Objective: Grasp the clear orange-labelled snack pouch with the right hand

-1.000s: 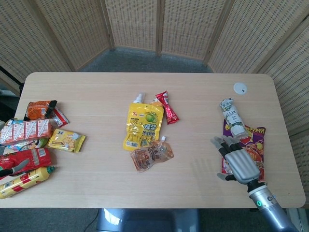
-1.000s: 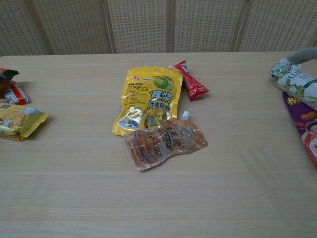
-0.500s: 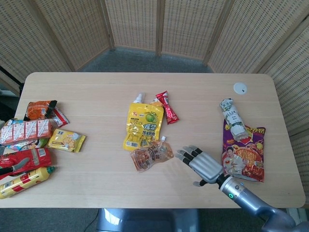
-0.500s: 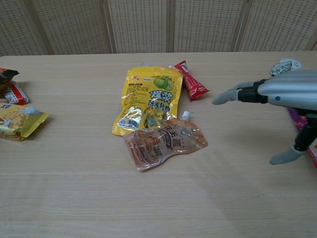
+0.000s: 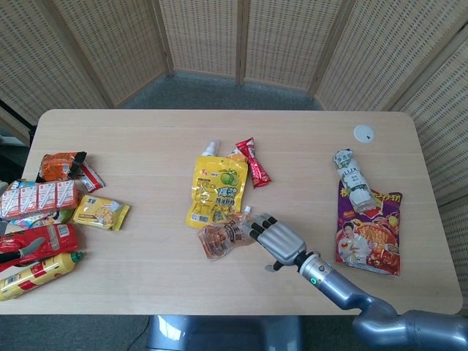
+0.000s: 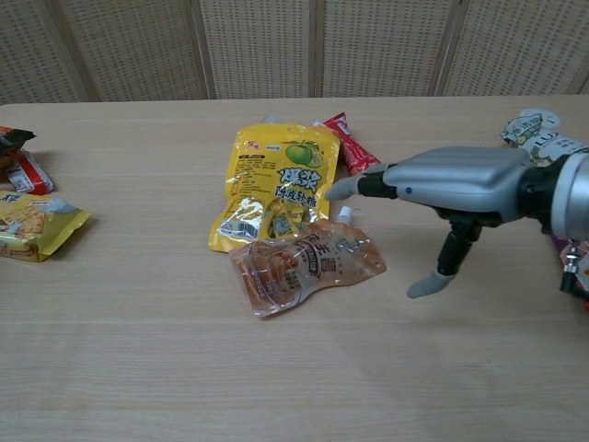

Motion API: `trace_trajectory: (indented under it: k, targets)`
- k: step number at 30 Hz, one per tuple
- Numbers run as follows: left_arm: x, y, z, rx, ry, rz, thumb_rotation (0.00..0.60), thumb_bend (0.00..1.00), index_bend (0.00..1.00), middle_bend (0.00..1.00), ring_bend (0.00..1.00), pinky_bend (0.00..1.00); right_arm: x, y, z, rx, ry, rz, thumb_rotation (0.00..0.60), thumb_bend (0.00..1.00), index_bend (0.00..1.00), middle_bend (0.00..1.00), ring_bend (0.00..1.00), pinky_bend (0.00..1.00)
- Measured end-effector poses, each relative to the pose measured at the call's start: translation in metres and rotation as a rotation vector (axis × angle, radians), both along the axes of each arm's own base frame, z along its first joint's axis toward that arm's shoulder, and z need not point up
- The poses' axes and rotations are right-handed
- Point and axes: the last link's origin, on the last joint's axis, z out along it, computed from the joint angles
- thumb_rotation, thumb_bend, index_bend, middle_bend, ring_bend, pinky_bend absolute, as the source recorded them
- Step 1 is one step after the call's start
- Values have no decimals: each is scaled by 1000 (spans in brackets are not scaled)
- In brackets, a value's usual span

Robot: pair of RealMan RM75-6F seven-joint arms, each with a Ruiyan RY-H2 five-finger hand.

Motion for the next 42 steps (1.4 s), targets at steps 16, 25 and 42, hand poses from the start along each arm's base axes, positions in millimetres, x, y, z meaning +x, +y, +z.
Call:
trace_trajectory:
  k: [16, 25, 42]
  targets:
    - [-1, 1, 2, 4, -17, -4, 387, 0, 0, 0, 0, 0, 31, -11, -60, 38, 23, 30, 600, 231, 0, 0, 0, 0]
    - [-2, 0, 5, 12, -23, -2, 388, 0, 0, 0, 0, 0, 31, -30, -75, 26, 13, 10, 600, 267, 0, 0, 0, 0]
    - [-4, 2, 4, 7, -18, 7, 388, 0, 0, 0, 0, 0, 26, -40, -100, 5, 0, -15, 600, 267, 0, 0, 0, 0]
